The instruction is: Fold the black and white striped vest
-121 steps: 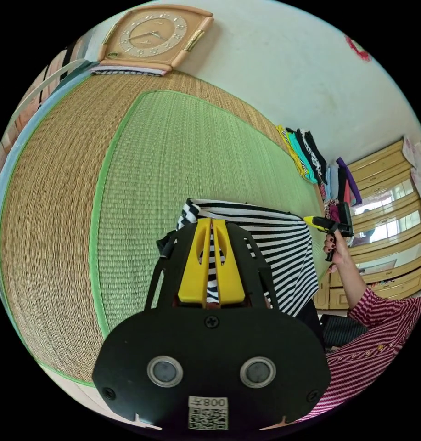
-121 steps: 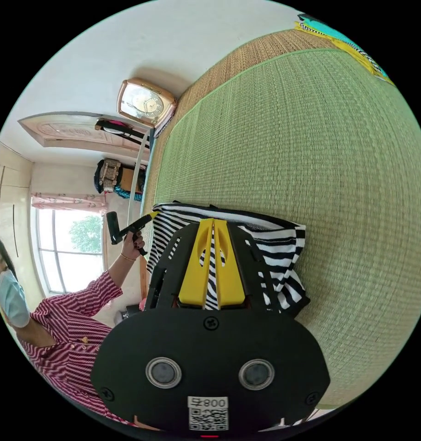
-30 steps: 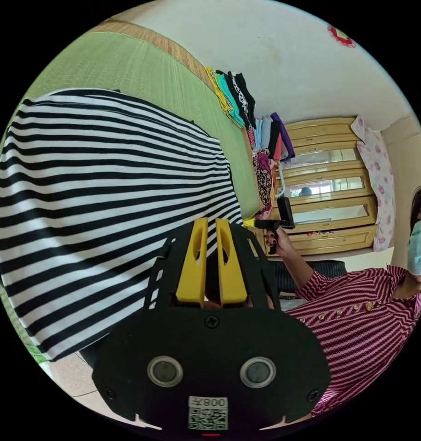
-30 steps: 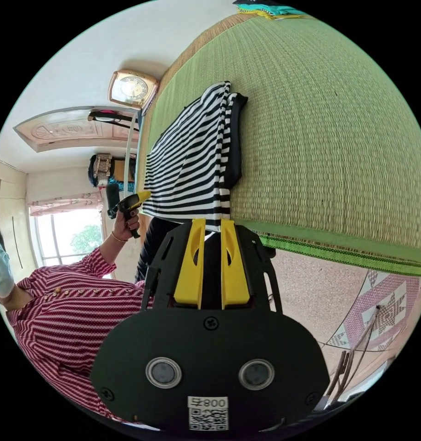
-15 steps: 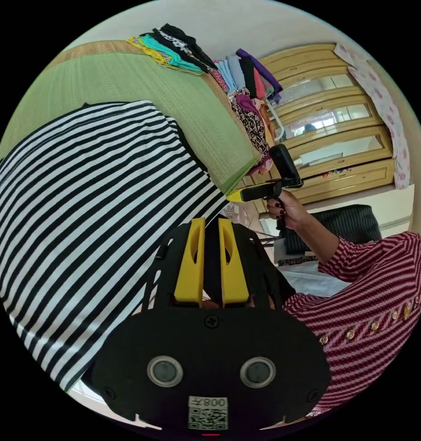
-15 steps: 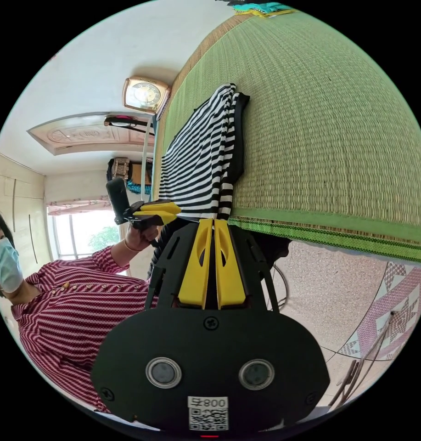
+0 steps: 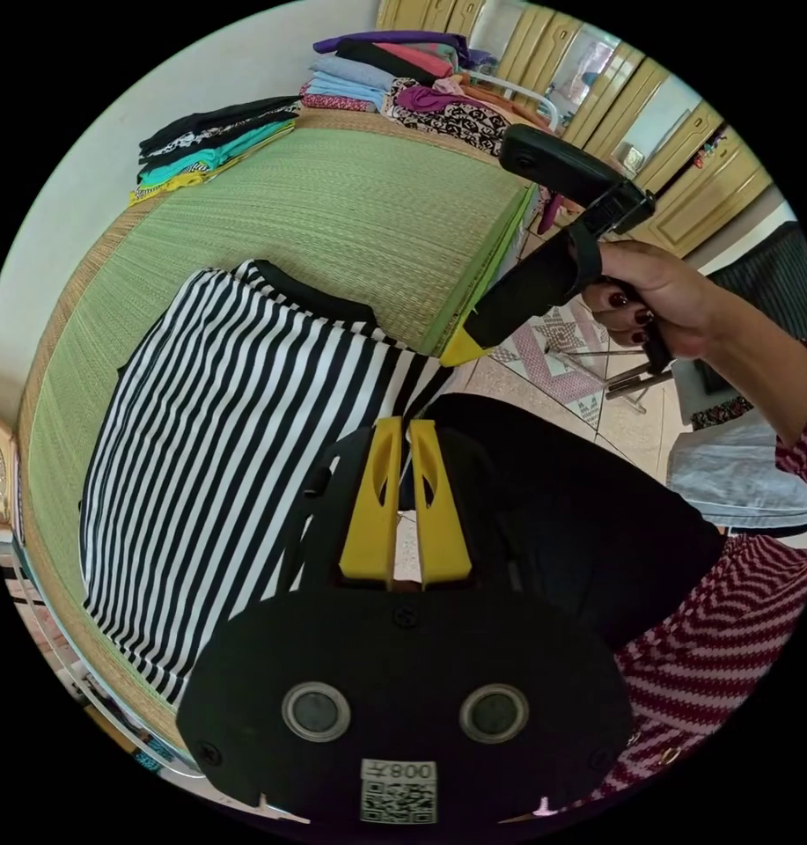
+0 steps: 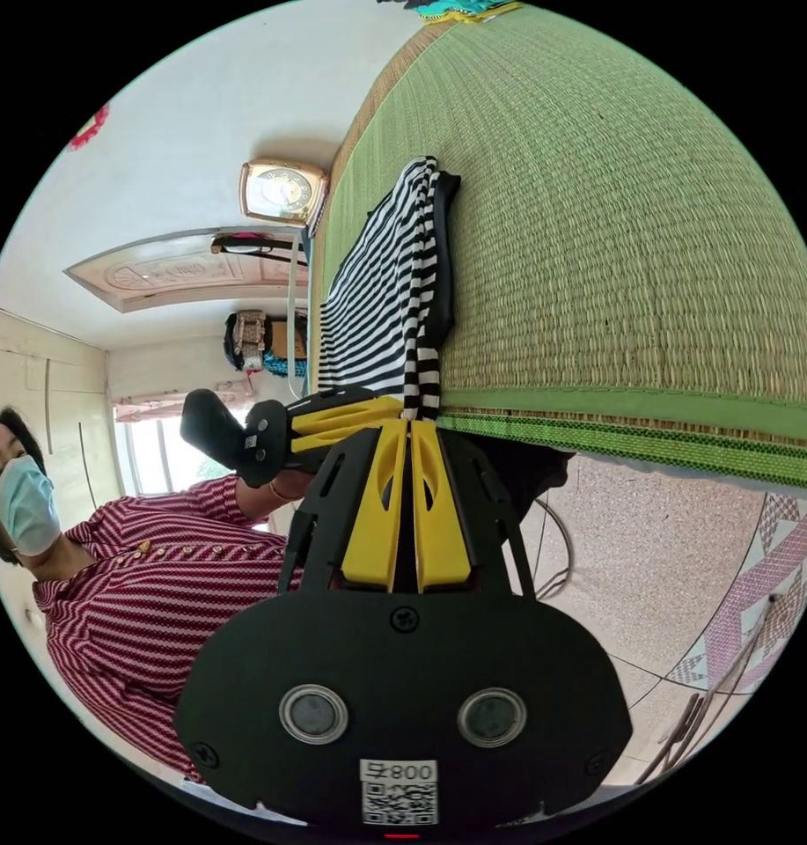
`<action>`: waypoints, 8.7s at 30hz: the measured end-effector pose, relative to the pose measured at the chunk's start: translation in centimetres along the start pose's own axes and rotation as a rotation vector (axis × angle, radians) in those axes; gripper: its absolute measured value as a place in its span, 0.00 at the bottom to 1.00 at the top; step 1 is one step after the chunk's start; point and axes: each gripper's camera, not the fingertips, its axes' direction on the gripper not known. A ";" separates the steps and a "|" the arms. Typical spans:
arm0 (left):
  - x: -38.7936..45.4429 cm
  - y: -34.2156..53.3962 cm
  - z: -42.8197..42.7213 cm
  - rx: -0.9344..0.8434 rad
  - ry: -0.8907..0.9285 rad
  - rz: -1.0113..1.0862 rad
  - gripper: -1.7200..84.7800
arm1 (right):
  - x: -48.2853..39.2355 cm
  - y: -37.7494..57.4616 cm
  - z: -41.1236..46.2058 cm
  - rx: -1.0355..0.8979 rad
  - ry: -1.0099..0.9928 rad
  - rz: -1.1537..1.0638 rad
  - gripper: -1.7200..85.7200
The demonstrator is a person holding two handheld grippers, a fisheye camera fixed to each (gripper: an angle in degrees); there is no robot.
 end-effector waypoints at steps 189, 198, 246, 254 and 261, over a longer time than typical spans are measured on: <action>-36.5 61.8 -29.7 0.608 0.273 -1.093 0.05 | -0.6 -13.4 46.6 -0.402 0.162 -0.221 0.02; -34.5 63.5 -29.4 0.612 0.356 -1.076 0.13 | -2.5 -14.2 45.2 -0.393 0.168 -0.208 0.02; -30.8 56.4 -15.8 0.440 0.886 -1.012 0.11 | 1.0 -1.1 19.2 -0.158 -0.218 0.127 0.06; -31.9 56.1 -10.4 0.516 1.008 -1.148 0.12 | -2.8 -0.8 18.4 -0.168 -0.233 0.090 0.05; -31.9 55.7 -8.5 0.540 1.043 -1.152 0.06 | -4.9 0.0 19.1 -0.157 -0.250 0.102 0.05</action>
